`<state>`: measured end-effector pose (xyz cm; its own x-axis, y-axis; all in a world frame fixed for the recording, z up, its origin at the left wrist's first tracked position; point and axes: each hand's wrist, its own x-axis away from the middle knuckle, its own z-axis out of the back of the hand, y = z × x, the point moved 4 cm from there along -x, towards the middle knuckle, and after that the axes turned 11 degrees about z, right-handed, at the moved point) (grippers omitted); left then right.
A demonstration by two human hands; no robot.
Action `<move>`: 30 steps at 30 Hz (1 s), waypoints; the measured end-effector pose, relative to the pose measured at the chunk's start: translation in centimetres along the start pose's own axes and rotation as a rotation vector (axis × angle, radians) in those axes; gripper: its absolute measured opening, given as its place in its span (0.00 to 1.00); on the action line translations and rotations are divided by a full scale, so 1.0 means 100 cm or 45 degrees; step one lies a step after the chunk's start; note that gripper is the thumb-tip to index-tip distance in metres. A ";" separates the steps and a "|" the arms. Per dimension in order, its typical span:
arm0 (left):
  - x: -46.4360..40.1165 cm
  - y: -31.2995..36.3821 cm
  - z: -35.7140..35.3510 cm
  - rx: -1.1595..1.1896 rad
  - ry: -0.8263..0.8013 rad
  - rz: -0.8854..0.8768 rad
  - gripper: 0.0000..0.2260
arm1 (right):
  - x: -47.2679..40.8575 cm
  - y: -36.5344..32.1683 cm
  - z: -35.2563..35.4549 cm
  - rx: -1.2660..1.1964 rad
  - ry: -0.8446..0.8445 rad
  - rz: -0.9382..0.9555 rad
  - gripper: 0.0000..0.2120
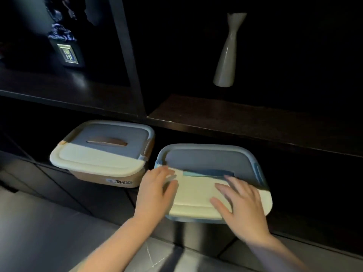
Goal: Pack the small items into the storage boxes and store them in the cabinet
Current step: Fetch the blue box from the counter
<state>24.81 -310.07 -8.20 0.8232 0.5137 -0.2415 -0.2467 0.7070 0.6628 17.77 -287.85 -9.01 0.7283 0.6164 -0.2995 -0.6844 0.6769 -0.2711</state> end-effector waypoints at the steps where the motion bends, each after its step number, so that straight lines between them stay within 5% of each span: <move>1: 0.014 -0.003 -0.003 -0.052 -0.061 -0.107 0.13 | 0.002 -0.012 -0.008 0.044 -0.057 0.030 0.26; 5: 0.028 -0.022 -0.012 -0.118 -0.204 -0.267 0.20 | -0.004 -0.025 -0.019 0.130 -0.113 -0.030 0.35; 13: -0.023 -0.036 -0.015 -0.157 -0.329 -0.336 0.20 | -0.028 -0.043 -0.031 0.242 -0.097 -0.188 0.35; 19: -0.031 -0.029 -0.012 -0.068 -0.209 -0.334 0.17 | -0.039 -0.043 -0.036 0.301 -0.055 -0.226 0.35; 23: -0.010 -0.038 -0.015 0.047 -0.208 -0.162 0.16 | -0.038 -0.043 -0.035 0.319 -0.002 -0.159 0.33; 26: 0.021 -0.064 -0.007 0.149 -0.297 -0.081 0.21 | -0.024 -0.058 -0.037 -0.010 0.240 -0.080 0.22; 28: 0.044 -0.097 0.003 0.251 -0.310 0.129 0.23 | -0.006 -0.091 -0.051 -0.191 0.377 0.061 0.17; 30: 0.060 -0.137 0.012 0.370 -0.251 0.426 0.20 | 0.008 -0.135 -0.079 -0.270 0.290 0.250 0.18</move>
<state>33.74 -317.29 -17.92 0.8111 0.5681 0.1389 -0.3848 0.3394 0.8583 27.26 -299.70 -12.85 0.5720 0.6046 -0.5543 -0.8199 0.4415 -0.3645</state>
